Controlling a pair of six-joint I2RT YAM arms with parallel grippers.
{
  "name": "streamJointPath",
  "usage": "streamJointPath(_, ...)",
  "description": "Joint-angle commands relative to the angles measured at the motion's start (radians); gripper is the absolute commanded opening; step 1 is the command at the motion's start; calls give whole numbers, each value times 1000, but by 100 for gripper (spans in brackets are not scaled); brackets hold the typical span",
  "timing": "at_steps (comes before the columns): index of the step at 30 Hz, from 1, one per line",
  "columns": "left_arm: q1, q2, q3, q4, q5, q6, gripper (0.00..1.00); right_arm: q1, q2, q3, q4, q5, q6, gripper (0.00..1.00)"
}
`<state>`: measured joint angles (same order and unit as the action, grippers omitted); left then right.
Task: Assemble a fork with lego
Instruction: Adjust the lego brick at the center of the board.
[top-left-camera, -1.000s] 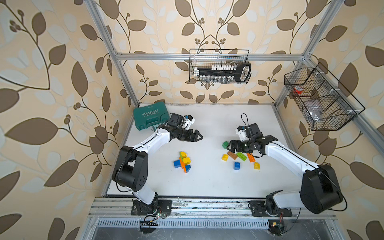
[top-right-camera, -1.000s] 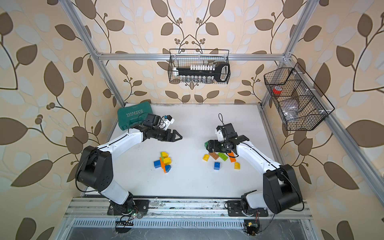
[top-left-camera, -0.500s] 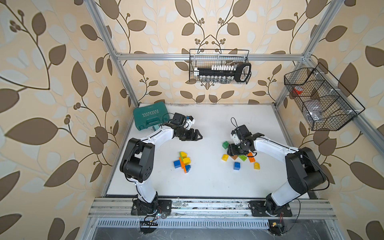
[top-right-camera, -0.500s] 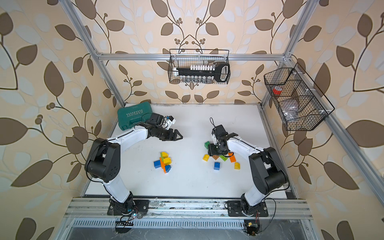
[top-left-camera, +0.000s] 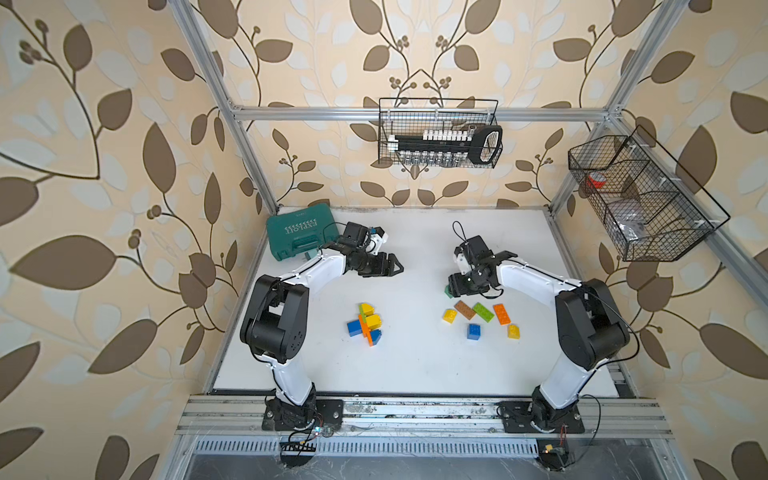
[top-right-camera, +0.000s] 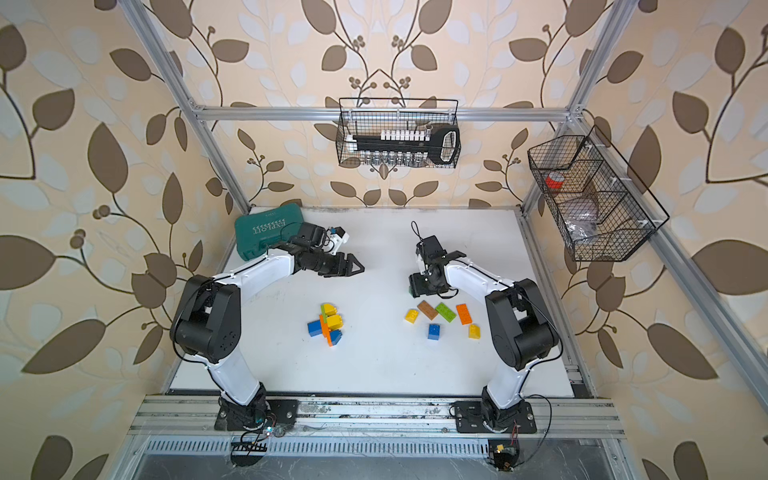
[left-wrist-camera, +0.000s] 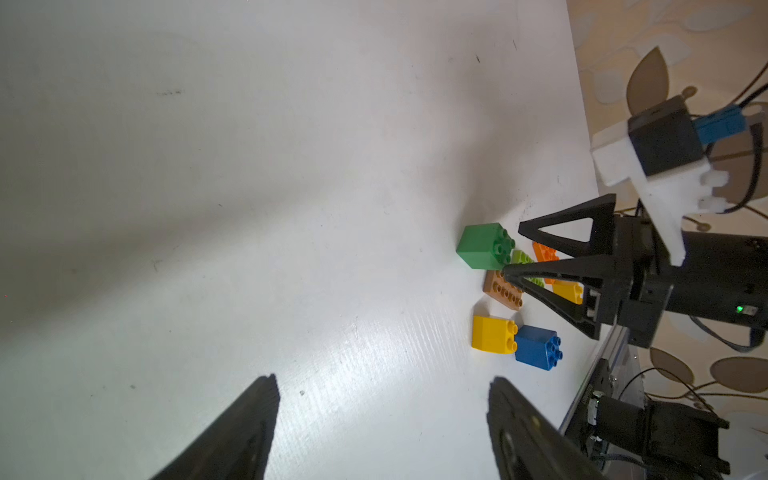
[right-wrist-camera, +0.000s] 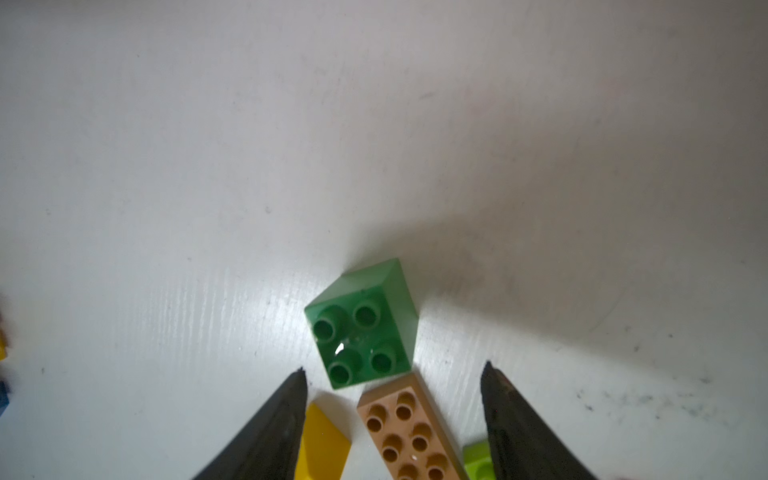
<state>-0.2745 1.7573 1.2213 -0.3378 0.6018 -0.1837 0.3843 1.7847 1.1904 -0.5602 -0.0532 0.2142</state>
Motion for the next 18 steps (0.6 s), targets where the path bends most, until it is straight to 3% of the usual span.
streamJointPath(1,18,-18,-13,25,25,-11,81,14,60,72,-39,8,-26,64)
streamJointPath(9,63,-29,-36,36,26,-47,80,79,147,160,-121,85,13,47)
streamJointPath(14,65,-39,-50,56,16,-73,80,124,180,211,-210,153,139,28)
streamJointPath(18,66,-41,-50,59,32,-81,80,153,196,239,-262,194,254,27)
